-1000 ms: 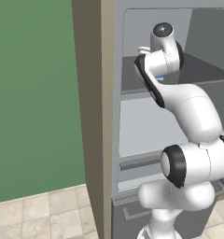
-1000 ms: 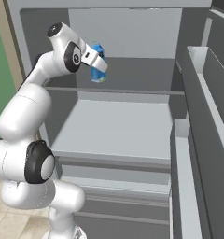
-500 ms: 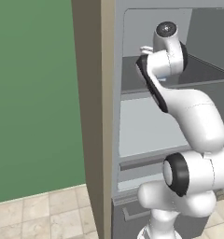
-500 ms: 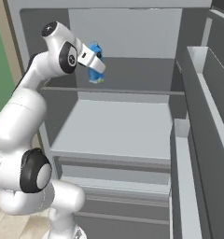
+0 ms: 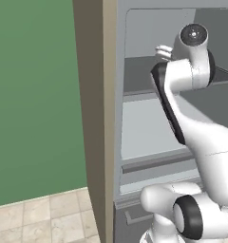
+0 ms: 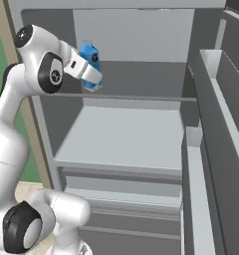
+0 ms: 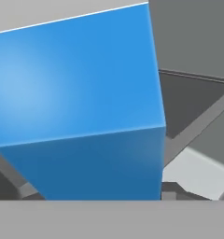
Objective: Take a sugar cube from the saucer and place it inside the coffee. Then, grab milk from the fridge and place it next to the coffee on the counter to sweeten the coffee.
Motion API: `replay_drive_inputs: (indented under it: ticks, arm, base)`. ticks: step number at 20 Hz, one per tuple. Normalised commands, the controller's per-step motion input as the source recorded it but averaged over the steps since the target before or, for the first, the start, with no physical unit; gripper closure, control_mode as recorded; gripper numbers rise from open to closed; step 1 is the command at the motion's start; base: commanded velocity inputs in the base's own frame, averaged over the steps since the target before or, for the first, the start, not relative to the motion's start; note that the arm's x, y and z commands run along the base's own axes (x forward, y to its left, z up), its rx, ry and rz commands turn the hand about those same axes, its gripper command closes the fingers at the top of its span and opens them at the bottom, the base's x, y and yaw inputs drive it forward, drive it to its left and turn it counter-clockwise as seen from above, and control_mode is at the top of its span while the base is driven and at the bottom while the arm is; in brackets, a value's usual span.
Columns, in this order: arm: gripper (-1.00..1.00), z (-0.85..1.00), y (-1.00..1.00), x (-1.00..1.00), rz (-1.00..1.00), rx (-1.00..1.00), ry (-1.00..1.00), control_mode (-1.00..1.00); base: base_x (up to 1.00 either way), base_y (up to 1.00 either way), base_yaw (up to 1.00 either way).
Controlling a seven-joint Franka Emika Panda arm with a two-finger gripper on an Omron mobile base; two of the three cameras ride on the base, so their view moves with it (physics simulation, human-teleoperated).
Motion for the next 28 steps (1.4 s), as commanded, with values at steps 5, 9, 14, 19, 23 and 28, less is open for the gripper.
replay_drive_inputs:
  ticks: [5, 9, 14, 19, 23, 28]
  arm:
    - [1.0, 0.19, 0.0, -1.0, 0.0, 0.05, -0.07, -1.0]
    - [1.0, 0.0, 0.14, -1.0, 0.01, 0.03, -0.03, -1.0]
    - [1.0, 0.0, 0.09, -0.4, 0.01, 0.01, 0.0, 1.0]
    - [1.0, 0.0, 0.0, 0.0, 0.0, 0.0, 0.0, 1.0]
    - [1.0, 0.0, 0.0, 0.0, 0.0, 0.0, 0.0, 1.0]
    - [1.0, 0.0, 0.0, 0.0, 0.0, 0.0, 0.0, 1.0]
  base:
    - [0.0, 0.0, 0.0]
    - [0.0, 0.0, 0.0]
    - [-0.6, 0.25, 0.12]
    - [-0.9, 0.68, 0.7]
    - [-0.37, 0.46, 0.97]
    - [-0.29, 0.31, 1.0]
